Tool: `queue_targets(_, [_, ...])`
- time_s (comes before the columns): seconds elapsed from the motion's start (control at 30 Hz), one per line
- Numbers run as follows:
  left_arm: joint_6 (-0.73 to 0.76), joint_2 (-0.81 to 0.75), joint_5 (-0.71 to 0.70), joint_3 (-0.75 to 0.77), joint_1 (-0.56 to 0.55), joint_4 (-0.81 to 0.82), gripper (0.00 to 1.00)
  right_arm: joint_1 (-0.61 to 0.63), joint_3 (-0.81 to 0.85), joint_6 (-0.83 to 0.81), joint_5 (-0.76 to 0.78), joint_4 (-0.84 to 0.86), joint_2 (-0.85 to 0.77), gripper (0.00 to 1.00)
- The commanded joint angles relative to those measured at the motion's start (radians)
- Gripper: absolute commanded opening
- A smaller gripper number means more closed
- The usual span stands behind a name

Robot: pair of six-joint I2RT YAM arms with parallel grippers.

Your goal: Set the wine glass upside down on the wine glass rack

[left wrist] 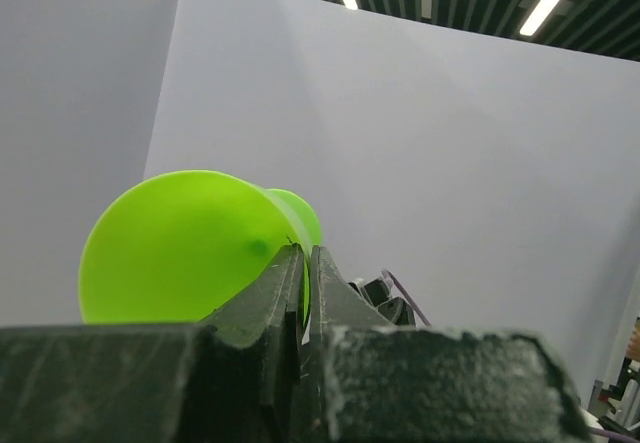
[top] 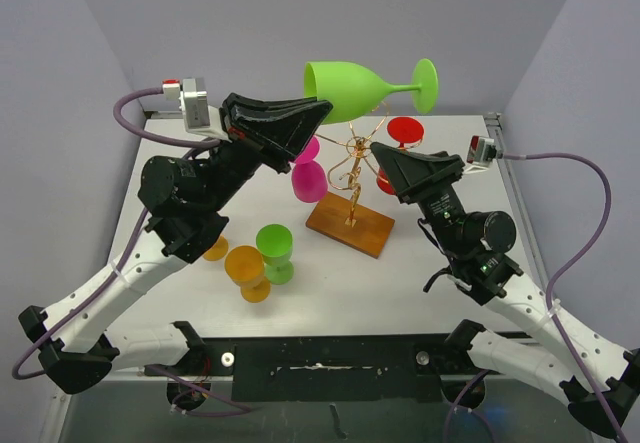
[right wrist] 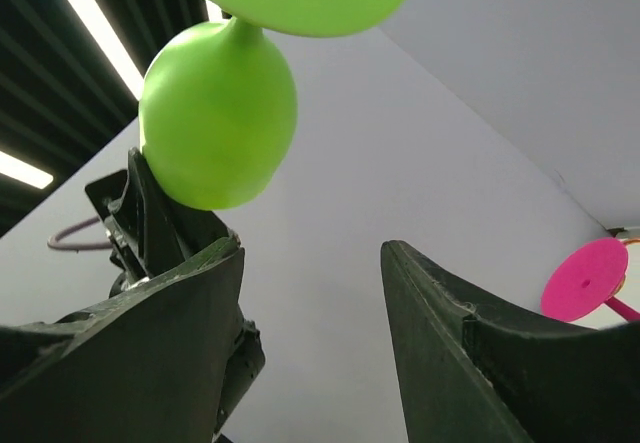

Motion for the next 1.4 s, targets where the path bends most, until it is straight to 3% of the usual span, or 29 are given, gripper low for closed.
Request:
queue_targets(0.0, [0.106,0.023,-0.073,0.009,-0.038,0.161,0.0,0.006,0.05,0.048,0.175,0.106,0.008,0.59])
queue_targets(0.5, [0.247,0.034,-0.093,-0.039,-0.11,0.218,0.0,0.008,0.089,0.069,0.247,0.335,0.097,0.63])
queue_targets(0.77, [0.249,0.024,-0.056,-0.059,-0.114,0.227,0.0,0.007,0.121,0.106,0.293,0.342,0.126,0.64])
queue_targets(1.37, [0.187,0.016,0.003,-0.088,-0.135,0.253,0.0,0.008,0.162,0.168,0.372,0.286,0.123,0.45])
